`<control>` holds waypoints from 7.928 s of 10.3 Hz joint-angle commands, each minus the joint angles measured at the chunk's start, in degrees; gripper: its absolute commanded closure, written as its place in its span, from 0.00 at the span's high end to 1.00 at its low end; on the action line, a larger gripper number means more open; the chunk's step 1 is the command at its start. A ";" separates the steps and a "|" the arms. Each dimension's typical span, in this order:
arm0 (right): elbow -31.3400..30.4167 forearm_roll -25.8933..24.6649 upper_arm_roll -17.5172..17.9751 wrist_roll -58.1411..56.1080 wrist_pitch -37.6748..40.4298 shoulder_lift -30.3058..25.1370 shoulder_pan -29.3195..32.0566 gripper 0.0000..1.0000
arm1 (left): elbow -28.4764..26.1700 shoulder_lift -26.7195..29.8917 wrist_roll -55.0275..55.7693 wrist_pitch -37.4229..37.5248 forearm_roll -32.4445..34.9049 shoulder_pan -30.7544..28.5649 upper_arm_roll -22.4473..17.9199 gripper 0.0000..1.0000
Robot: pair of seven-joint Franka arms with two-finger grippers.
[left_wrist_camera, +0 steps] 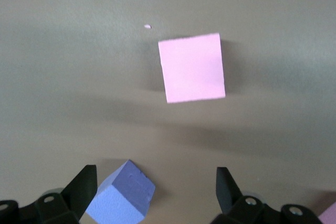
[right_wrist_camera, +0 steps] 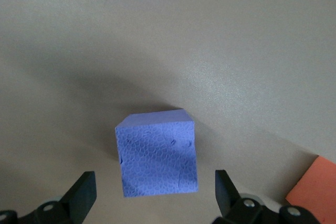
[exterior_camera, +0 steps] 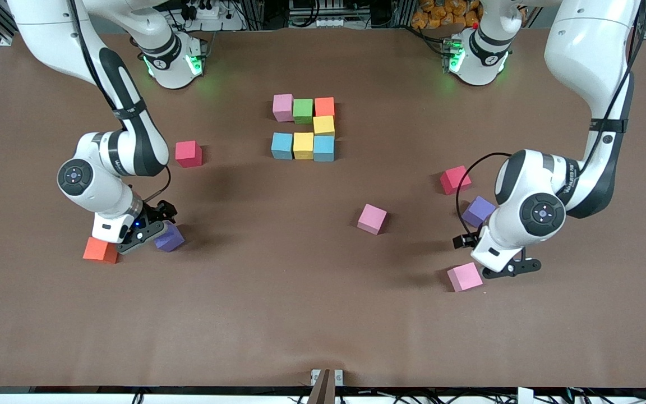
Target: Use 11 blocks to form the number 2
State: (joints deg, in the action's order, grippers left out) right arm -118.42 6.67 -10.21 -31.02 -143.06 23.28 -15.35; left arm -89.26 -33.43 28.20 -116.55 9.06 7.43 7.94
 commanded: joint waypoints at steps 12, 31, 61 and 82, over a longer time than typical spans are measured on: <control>5.21 3.69 0.81 -0.62 0.06 7.30 0.41 0.87 | 4.98 -4.10 5.11 -0.43 1.57 -0.05 -1.70 1.00; -6.47 4.41 0.19 58.24 0.15 -6.66 -29.19 0.27 | 4.98 -4.28 5.11 -2.01 4.13 0.57 -3.99 1.00; -7.44 5.99 0.02 66.53 -2.75 -0.69 -39.32 0.28 | 4.98 -5.68 6.61 -3.60 4.57 1.18 -3.90 1.00; -7.36 5.99 0.19 63.45 7.68 -11.04 -28.89 1.00 | 5.06 -5.77 6.43 -3.60 4.65 1.18 -3.99 1.00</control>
State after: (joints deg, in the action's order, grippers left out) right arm -124.87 12.19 -10.59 33.49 -138.39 15.62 -48.46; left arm -84.91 -38.79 33.57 -119.96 12.22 8.16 4.27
